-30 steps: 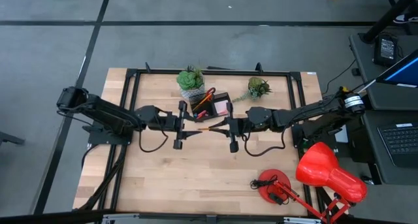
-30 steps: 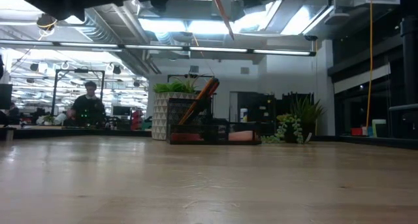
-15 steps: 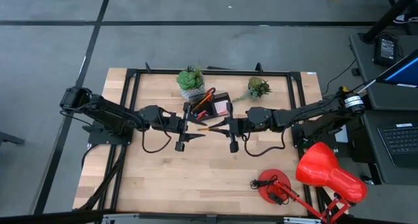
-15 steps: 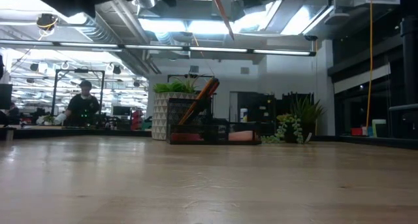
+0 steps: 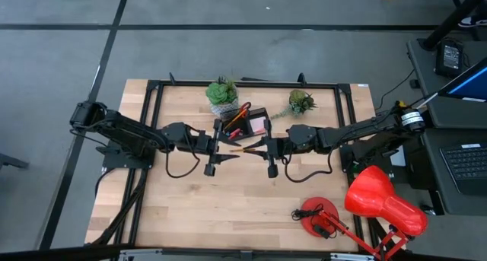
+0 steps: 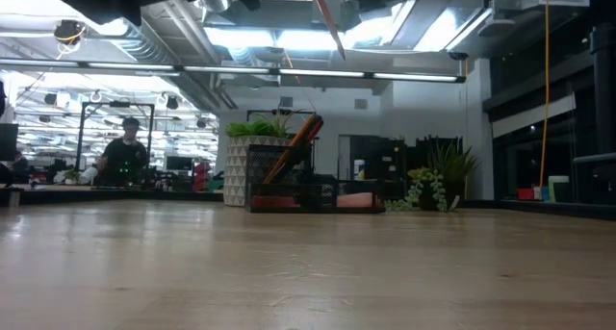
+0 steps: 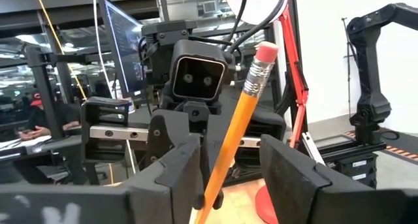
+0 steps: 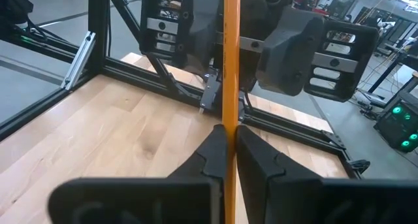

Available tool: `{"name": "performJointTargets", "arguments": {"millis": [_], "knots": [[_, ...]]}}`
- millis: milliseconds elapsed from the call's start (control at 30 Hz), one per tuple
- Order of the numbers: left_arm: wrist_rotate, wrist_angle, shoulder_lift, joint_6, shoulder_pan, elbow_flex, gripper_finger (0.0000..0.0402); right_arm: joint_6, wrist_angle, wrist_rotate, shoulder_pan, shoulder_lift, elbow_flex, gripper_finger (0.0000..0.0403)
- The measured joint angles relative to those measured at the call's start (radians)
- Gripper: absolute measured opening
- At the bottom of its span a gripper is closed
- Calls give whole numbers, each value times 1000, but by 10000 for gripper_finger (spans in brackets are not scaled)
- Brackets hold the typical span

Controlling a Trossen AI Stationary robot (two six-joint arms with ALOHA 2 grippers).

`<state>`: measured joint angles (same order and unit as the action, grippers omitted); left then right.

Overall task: Pick and place office supplies into organizer
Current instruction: Put the orange pencil into the black desk organizer

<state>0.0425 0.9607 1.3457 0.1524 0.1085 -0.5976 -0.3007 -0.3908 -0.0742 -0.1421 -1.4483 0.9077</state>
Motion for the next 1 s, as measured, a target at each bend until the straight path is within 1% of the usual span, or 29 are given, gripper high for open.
{"name": "performJointTargets", "arguments": {"millis": [133, 233, 333, 433, 800, 1000], "knots": [[-5, -11, 0, -12, -17, -14, 125, 2, 0, -1, 0, 0, 0, 28], [2, -67, 0, -19, -30, -37, 95, 4, 0, -2, 0, 0, 0, 28], [17, -127, 0, -8, -38, -51, 59, 4, 0, -3, 0, 0, 0, 28], [39, -132, 0, 10, -40, -51, 18, 4, 4, 0, 0, -1, 0, 28], [47, -138, -2, 26, -40, -51, 14, 8, 10, 1, -1, -1, 1, 28], [36, -256, -74, 52, -39, -51, 14, 14, 53, -2, -7, -1, 2, 28]]}}
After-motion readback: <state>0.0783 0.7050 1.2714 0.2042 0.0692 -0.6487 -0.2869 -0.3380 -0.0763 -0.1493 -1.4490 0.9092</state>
